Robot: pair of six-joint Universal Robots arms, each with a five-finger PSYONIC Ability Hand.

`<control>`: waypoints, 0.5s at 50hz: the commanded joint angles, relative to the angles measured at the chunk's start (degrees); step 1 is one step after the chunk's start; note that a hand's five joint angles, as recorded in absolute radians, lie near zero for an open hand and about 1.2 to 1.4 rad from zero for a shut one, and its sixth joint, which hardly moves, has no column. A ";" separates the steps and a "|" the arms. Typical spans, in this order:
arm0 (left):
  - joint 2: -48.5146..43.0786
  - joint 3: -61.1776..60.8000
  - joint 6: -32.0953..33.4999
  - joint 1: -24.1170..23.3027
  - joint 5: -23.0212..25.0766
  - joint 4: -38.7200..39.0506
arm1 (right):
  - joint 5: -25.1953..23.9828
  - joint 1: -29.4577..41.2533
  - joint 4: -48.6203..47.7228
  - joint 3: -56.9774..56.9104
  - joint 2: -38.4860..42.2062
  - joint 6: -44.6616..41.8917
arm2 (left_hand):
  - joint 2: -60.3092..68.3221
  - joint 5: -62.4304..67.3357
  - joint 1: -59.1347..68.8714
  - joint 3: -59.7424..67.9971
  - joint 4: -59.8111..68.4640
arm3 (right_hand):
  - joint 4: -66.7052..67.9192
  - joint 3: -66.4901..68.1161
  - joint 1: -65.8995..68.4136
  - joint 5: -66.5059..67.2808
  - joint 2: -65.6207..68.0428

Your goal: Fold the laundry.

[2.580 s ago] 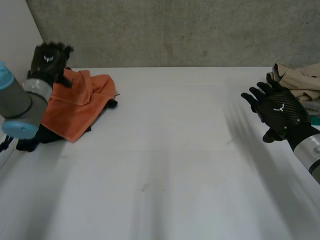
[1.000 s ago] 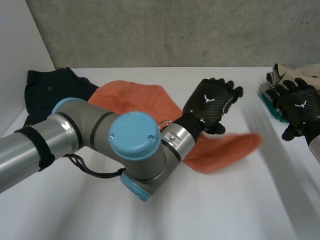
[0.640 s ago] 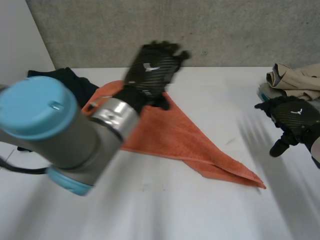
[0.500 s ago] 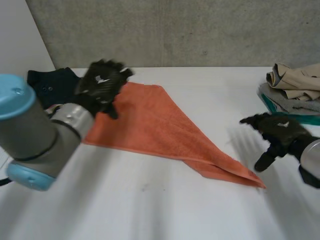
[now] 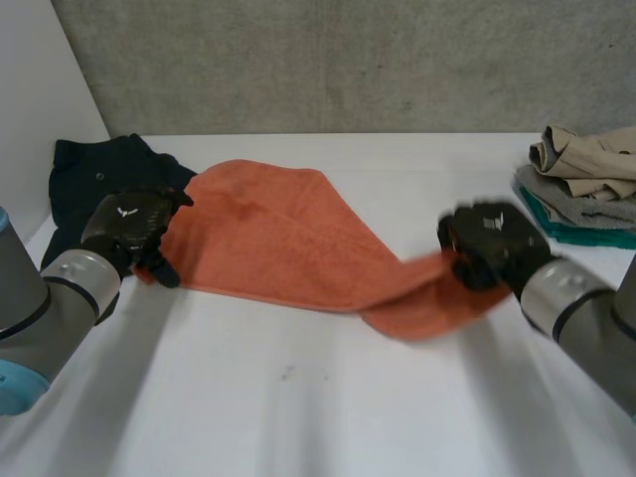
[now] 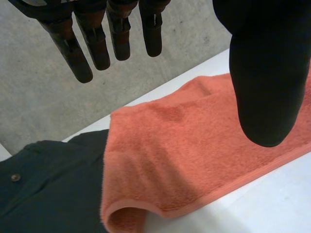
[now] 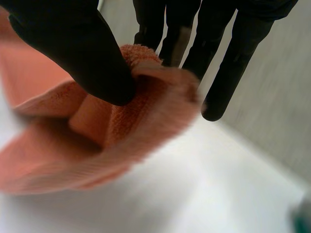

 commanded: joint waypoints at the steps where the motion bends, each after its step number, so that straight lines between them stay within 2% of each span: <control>1: -0.32 -0.97 -2.26 -2.06 -1.09 0.29 | 1.37 5.03 2.43 -9.19 -9.19 0.18 | 1.21 1.95 0.48 1.36 1.47 | 11.64 12.25 15.84 12.91 12.64; 8: -2.77 -2.72 -3.23 -3.73 -6.09 0.47 | 5.67 11.79 11.48 -24.91 -8.84 -0.26 | 1.21 1.95 0.48 1.36 1.47 | 11.64 12.25 15.84 12.91 12.64; 15: -6.21 -1.49 -5.86 -5.32 -7.77 1.08 | 6.38 15.40 12.72 -30.82 -9.01 0.18 | 1.21 1.95 0.48 1.36 1.47 | 11.64 12.25 15.84 12.91 12.64; 20: -9.54 1.31 -6.74 -6.89 -8.29 2.49 | 10.77 18.47 12.72 -34.68 -9.45 -0.08 | 1.54 2.29 0.82 1.70 1.81 | 11.64 12.25 15.84 12.91 12.64; 25: -13.24 3.51 -6.22 -10.33 -10.05 3.72 | 12.27 19.00 12.90 -36.45 -9.54 -0.08 | 1.71 2.45 0.98 1.87 1.98 | 11.64 12.25 15.84 12.91 12.64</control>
